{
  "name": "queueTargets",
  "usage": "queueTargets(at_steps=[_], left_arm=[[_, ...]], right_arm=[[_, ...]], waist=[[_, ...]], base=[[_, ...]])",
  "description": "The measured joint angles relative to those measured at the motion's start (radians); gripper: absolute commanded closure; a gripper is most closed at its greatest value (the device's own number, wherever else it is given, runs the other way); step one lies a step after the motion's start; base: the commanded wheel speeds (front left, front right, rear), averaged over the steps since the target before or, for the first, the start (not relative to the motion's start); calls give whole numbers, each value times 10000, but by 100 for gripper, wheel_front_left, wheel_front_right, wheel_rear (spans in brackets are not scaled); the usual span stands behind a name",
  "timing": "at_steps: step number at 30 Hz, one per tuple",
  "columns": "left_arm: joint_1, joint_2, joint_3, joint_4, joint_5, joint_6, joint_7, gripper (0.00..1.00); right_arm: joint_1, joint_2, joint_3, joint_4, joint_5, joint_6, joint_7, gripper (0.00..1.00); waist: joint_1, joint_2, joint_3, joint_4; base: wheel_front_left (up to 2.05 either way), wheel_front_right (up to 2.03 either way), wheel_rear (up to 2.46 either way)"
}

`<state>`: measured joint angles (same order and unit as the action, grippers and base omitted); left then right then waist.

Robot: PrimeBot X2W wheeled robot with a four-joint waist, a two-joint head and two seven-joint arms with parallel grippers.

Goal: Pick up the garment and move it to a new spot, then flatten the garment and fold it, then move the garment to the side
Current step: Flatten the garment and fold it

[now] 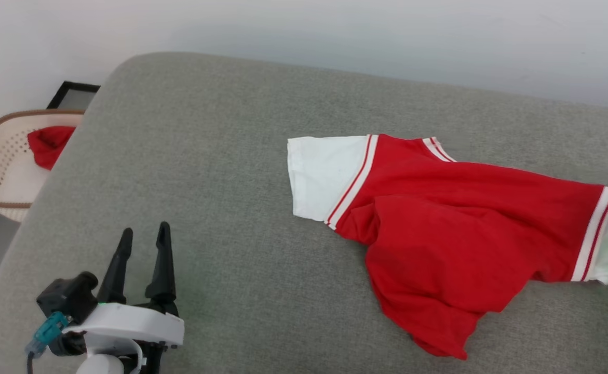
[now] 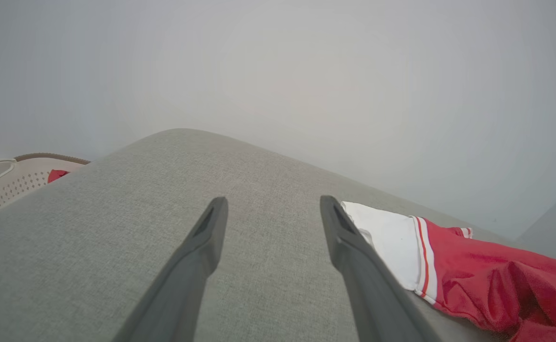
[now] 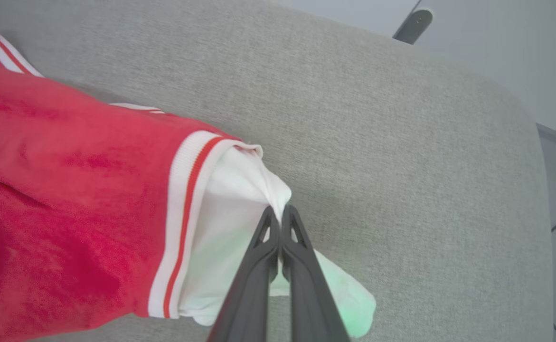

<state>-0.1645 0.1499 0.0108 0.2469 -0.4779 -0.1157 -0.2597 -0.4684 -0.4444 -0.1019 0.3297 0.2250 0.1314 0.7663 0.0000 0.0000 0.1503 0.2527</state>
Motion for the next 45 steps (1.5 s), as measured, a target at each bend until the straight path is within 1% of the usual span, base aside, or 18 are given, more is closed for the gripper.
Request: queueTargets(at_steps=[4,5,7,8,9,10,11,16,20,23,26,30,33,38,42,45], left_arm=[[-1,42,-81,4,0,0,48,0],[-8,54,-105,8,0,0,58,0],[-13,77,-130,17,-4,0,104,0],[-29,96,-146,19,-4,0,128,0],[-51,105,-159,17,-6,0,130,0],[-72,111,-165,21,-31,0,142,0],[-101,134,-186,27,-33,-2,182,0],[-129,320,-178,-46,-35,2,320,0],[-150,525,-161,-247,-33,15,487,0],[-159,648,-138,-437,-46,29,660,0],[-168,823,-111,-683,-56,58,825,0],[-181,1016,-88,-986,-90,100,1089,0],[-180,1147,-42,-1193,-125,161,1285,0],[-205,1398,-2,-1538,-144,236,1661,0],[-477,1743,-17,-1776,-184,232,2201,0],[-868,2123,-188,-1850,-316,173,2976,0]], right_arm=[[123,-35,-290,372,29,0,-203,100],[128,-27,-318,495,52,0,-324,96],[120,48,-385,855,119,0,-550,85],[120,71,-357,1003,117,0,-654,83],[111,82,-347,1172,115,0,-775,44],[85,100,-330,1329,115,0,-867,18],[45,123,-284,1459,113,-2,-945,0],[-323,247,-125,1835,148,-2,-1287,0],[-452,274,44,1770,240,-2,-1613,0],[-480,355,198,1459,372,-2,-1923,0],[-397,474,362,938,552,-2,-2301,0],[66,863,437,-12,581,-2,-2928,0],[449,1095,525,-819,570,-2,-3643,0],[1304,1806,439,-2150,213,-2,-4840,0],[1816,2408,267,-2846,65,-2,-5588,0],[2065,2750,157,-3196,15,-2,-5868,0]], waist=[[0,0,-49,-141],[0,0,-35,-149],[0,1,-5,-165],[0,0,15,-172],[0,0,36,-175],[0,0,51,-181],[1,0,63,-193],[0,0,89,-351],[0,1,68,-574],[-1,1,39,-784],[0,1,7,-1030],[0,0,-31,-1400],[0,0,-53,-1695],[0,0,-78,-2194],[0,0,-45,-2602],[0,0,34,-2897]], base=[[0,0,0],[0,0,0],[0,0,0],[0,0,0],[0,0,0],[0,0,0],[0,0,0],[0,0,0],[0,0,0],[0,0,0],[0,0,0],[0,0,0],[0,0,0],[0,0,0],[0,0,0],[0,0,0]])
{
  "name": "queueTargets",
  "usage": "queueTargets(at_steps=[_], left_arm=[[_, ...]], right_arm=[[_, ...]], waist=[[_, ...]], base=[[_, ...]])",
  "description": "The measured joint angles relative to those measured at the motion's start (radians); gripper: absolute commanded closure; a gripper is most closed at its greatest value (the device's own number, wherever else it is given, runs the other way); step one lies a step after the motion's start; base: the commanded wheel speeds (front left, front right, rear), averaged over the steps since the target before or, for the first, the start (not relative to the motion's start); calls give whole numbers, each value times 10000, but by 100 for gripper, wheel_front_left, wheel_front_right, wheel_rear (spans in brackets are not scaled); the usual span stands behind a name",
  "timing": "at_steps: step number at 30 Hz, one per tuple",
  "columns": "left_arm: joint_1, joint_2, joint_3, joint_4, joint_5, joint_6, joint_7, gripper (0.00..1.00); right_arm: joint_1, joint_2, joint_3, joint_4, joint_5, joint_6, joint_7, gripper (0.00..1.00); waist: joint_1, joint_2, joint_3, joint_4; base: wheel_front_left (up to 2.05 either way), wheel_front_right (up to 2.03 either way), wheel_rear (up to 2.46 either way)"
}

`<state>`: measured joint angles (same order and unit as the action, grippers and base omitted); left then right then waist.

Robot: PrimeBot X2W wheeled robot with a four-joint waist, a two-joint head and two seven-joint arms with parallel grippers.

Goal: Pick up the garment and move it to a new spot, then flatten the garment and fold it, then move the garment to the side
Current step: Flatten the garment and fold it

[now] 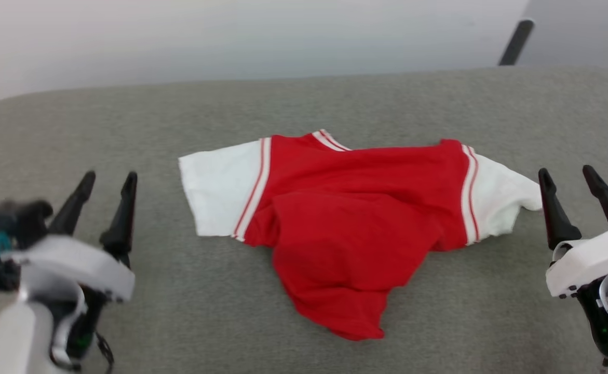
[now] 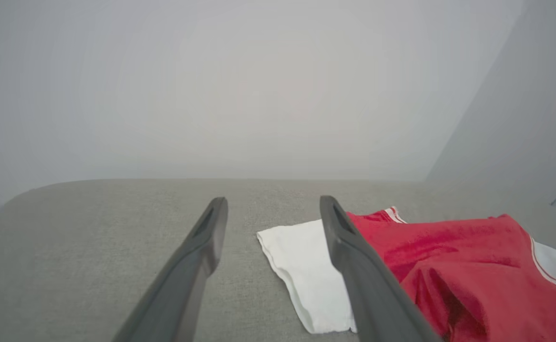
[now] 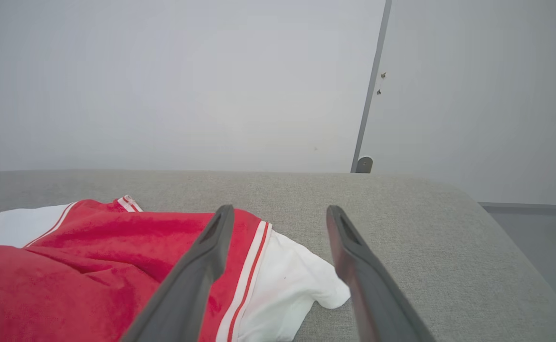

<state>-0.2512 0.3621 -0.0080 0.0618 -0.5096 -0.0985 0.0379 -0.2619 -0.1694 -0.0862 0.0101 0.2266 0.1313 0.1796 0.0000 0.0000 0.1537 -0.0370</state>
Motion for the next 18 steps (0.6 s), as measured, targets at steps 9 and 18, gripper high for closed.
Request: queueTargets(at_steps=[9,18], left_arm=[[-2284,1404,-587,504,-997,-205,3436,0],[-4293,2299,-941,1810,-1517,50,6671,0]], right_arm=[[113,497,27,-807,-184,0,-617,0],[105,782,171,-1252,-180,0,-995,0]], waist=[[0,0,592,-667],[0,0,1449,-1249]], base=[[0,0,0],[0,0,0]])
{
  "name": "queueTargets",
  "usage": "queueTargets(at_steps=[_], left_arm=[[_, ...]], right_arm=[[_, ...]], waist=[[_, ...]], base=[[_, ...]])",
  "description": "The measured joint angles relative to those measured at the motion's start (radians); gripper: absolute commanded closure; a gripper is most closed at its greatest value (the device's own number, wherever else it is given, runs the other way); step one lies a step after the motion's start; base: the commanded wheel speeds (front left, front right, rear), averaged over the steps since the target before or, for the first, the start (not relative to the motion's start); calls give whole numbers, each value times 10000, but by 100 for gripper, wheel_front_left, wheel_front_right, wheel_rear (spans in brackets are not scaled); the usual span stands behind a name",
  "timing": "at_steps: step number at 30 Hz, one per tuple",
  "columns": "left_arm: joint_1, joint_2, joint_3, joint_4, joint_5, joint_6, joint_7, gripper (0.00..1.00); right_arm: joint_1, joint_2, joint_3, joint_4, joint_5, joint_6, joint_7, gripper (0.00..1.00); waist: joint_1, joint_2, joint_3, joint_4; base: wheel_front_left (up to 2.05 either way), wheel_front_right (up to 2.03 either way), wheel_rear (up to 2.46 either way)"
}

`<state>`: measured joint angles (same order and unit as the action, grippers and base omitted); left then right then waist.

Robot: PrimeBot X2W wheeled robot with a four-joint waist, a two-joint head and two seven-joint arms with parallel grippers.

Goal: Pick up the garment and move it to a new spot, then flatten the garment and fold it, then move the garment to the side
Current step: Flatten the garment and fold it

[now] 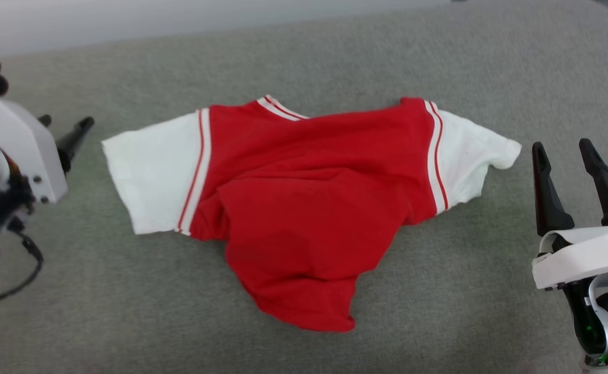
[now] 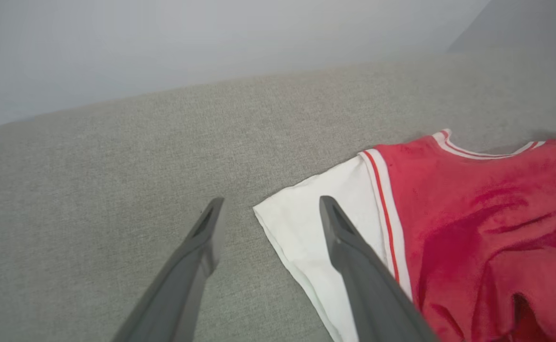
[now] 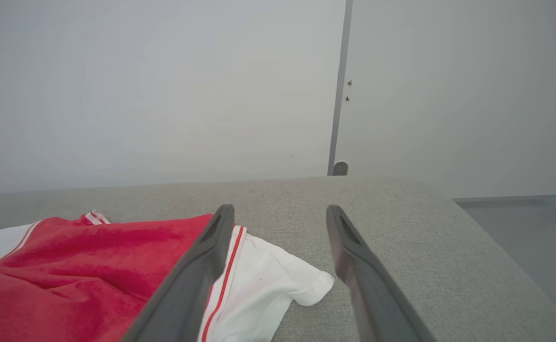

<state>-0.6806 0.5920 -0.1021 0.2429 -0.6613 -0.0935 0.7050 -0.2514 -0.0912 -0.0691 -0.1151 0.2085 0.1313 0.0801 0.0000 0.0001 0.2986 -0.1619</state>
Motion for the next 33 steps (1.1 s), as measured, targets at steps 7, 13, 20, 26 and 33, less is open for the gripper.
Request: queueTargets(at_steps=[7,13,20,26,33], left_arm=[[-889,190,-420,1007,58,385,1501,0],[-1395,165,-719,1536,213,497,1925,0],[-1778,117,-982,2033,384,629,2236,0],[-2040,-132,-963,2451,219,782,2429,58],[-2272,-370,-959,2771,12,888,2529,100]], right_arm=[[-50,100,15,-65,15,0,-125,0],[-228,165,35,10,17,0,-238,0],[-421,209,65,46,29,0,-270,0],[-523,222,63,100,104,0,-176,0],[-836,236,88,221,399,0,746,0]], waist=[[0,0,726,-334],[0,0,1229,-505],[0,0,1570,-575],[0,0,1728,-574],[0,0,1808,-527]], base=[[0,0,0],[0,0,0],[0,0,0],[0,0,0],[0,0,0]])
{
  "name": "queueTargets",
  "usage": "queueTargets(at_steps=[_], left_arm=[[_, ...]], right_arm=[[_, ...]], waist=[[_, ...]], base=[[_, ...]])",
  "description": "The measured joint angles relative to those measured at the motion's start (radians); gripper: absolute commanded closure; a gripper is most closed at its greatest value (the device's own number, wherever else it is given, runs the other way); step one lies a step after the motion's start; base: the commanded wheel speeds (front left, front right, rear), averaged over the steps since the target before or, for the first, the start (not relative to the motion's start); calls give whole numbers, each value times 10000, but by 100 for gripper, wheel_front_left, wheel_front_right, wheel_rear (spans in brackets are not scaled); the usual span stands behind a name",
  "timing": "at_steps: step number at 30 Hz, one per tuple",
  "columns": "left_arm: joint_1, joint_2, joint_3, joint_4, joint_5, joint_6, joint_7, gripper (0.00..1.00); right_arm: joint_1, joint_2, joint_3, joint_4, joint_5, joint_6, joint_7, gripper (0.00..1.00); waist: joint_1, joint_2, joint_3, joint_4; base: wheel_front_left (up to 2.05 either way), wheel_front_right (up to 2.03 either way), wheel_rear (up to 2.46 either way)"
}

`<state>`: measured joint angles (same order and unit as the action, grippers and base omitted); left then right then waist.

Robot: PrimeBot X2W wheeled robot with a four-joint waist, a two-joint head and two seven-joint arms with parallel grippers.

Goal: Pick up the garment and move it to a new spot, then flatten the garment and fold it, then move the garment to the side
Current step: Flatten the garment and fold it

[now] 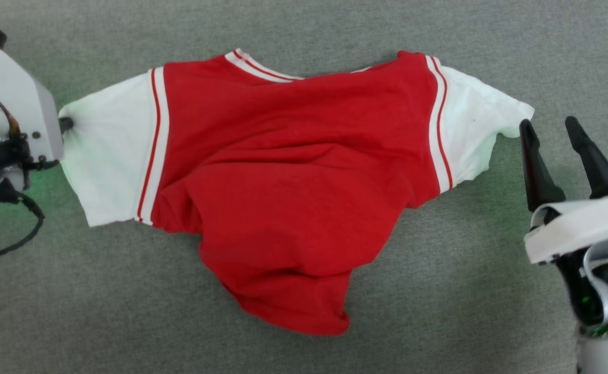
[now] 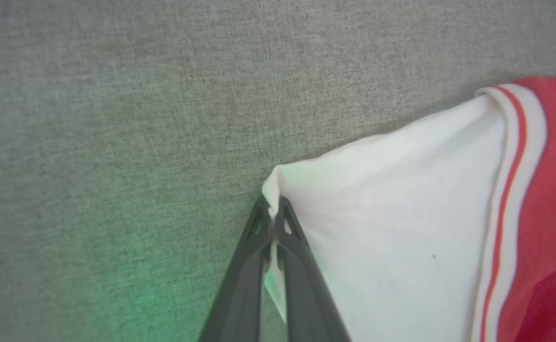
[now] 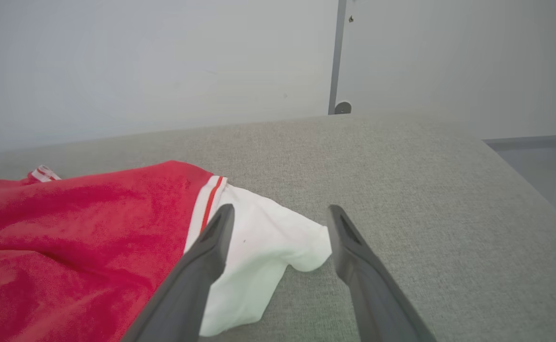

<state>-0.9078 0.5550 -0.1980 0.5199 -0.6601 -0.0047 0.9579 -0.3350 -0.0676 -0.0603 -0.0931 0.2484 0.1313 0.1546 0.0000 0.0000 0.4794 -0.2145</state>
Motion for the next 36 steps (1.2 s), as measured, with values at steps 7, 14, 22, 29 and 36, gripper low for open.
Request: queueTargets(at_steps=[7,14,22,29,36], left_arm=[[-276,-153,-127,123,-15,-100,-119,100],[-603,-491,-320,263,-15,-211,-324,100],[-979,-855,-499,445,-65,-357,-573,100],[-1176,-1030,-556,746,-132,-454,-817,100],[-1337,-1208,-706,1331,-82,-487,-1108,100]], right_arm=[[-1213,-702,-326,775,541,-2,2330,0],[-2615,-1475,-675,2165,943,-2,4508,0],[-3603,-1595,-976,3643,1103,-2,6274,0],[-4311,-1542,-1267,4347,794,-10,7528,100],[-4963,-1292,-1707,4987,328,-4,8692,100]], waist=[[0,0,121,184],[0,0,276,567],[0,0,521,1024],[0,0,629,1277],[0,0,374,1339]], base=[[0,0,0],[0,0,0],[0,0,0],[0,0,0],[0,0,0]])
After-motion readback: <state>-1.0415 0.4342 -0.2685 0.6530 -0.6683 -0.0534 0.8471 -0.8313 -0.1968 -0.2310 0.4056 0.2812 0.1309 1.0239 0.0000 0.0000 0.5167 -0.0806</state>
